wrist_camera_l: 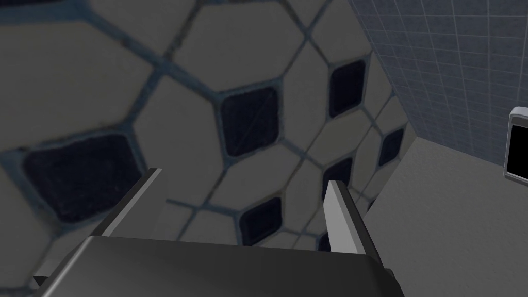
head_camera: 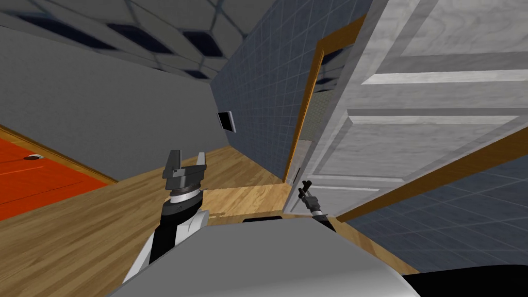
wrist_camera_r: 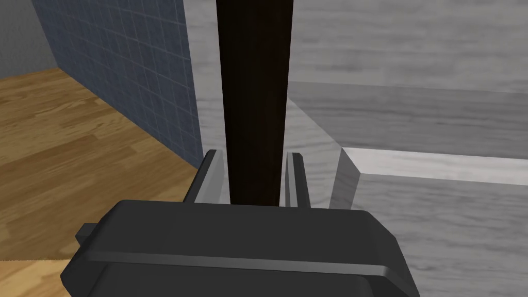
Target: Pull the door open
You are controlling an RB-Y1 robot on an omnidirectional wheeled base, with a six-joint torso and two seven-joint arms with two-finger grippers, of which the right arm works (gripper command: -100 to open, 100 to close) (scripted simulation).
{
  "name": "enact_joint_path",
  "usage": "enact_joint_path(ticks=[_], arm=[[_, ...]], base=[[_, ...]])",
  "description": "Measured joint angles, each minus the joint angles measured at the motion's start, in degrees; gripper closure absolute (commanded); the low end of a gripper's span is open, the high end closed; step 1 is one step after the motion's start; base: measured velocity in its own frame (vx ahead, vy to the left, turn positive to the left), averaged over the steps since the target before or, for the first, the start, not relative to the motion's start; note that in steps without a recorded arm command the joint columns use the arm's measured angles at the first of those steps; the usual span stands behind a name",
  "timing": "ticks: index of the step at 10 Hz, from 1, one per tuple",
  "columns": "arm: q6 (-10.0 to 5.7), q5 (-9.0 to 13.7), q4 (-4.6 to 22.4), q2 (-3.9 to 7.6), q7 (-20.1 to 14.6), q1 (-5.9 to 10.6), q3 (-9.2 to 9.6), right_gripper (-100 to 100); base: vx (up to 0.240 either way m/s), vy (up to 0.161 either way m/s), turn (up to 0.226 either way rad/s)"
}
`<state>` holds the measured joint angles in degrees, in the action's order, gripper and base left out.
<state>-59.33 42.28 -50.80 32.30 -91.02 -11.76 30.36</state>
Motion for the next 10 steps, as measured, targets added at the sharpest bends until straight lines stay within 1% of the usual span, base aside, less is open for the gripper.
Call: enact_joint_path(ticks=[1, 2, 3, 4, 6, 7, 9, 10], arm=[[-0.4, -0.2, -0.6, 0.6, -0.4, -0.65, 0.64, 100], [-1.19, -0.5, -0.8, 1.24, -0.9, -1.19, 1.35, 100], [-2.1, -0.9, -0.4, 1.69, -1.6, -1.19, 2.01, 100], [-2.17, -1.0, -0.2, 1.66, -1.8, -1.29, 2.22, 100], [-3.43, -1.2, 0.4, 2.43, -2.6, -1.48, 2.74, 100], [-3.91, -1.3, 0.4, 2.77, -2.9, -1.83, 3.17, 100], [-5.8, -1.8, 2.2, 3.03, -4.2, -1.53, 4.27, 100], [-6.53, -2.0, 2.3, 3.32, -4.6, -1.9, 4.78, 100]], base=[[-0.22, -0.062, 0.145], [-0.246, -0.044, 0.104], [-0.111, -0.011, 0.019], [-0.169, -0.014, 0.168], [-0.198, -0.049, 0.123], [-0.187, -0.061, 0.119], [-0.216, -0.072, 0.15], [-0.208, -0.05, 0.127]])
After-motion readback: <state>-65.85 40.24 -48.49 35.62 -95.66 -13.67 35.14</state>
